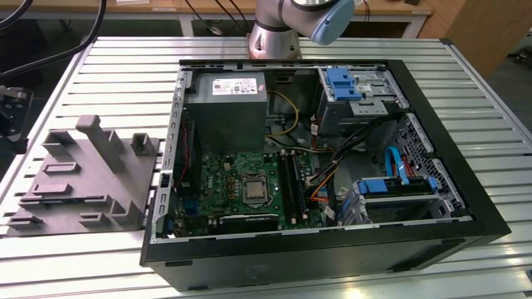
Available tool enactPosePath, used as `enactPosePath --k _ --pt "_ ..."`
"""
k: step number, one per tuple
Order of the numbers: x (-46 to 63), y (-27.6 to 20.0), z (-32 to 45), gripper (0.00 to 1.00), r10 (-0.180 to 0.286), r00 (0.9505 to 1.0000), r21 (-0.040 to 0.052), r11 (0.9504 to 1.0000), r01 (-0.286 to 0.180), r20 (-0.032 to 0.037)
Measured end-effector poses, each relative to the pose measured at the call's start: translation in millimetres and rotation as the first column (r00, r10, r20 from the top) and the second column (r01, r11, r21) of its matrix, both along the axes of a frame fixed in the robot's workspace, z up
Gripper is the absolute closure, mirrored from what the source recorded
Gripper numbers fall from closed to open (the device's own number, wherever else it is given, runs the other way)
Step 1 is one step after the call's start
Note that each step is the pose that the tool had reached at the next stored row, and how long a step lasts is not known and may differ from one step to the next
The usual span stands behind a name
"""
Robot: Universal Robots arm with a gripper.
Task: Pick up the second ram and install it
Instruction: 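Pick up the second ram and move it above second insertion slot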
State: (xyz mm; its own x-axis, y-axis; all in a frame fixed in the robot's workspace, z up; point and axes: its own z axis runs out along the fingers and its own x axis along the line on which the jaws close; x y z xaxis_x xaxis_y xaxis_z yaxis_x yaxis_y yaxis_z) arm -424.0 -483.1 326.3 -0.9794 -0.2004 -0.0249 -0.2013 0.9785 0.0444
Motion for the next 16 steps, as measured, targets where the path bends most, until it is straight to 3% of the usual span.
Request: enactPosePath --k 4,8,11,16 --pt "0.0 0.0 -0.7 0.90 0.072 0.9974 0.0000 0.9974 -0.072 0.0000" --pt "0.0 0.0 -1.4 0.90 0.145 0.9895 0.0000 0.9895 -0.145 0.0000" --pt "0.0 0.0 -1.9 0.90 0.198 0.9802 -0.0001 0.9802 -0.198 -0.0001" --pt "0.0 0.0 -2.8 0.90 0.287 0.9579 -0.0001 0.9579 -0.287 0.0000"
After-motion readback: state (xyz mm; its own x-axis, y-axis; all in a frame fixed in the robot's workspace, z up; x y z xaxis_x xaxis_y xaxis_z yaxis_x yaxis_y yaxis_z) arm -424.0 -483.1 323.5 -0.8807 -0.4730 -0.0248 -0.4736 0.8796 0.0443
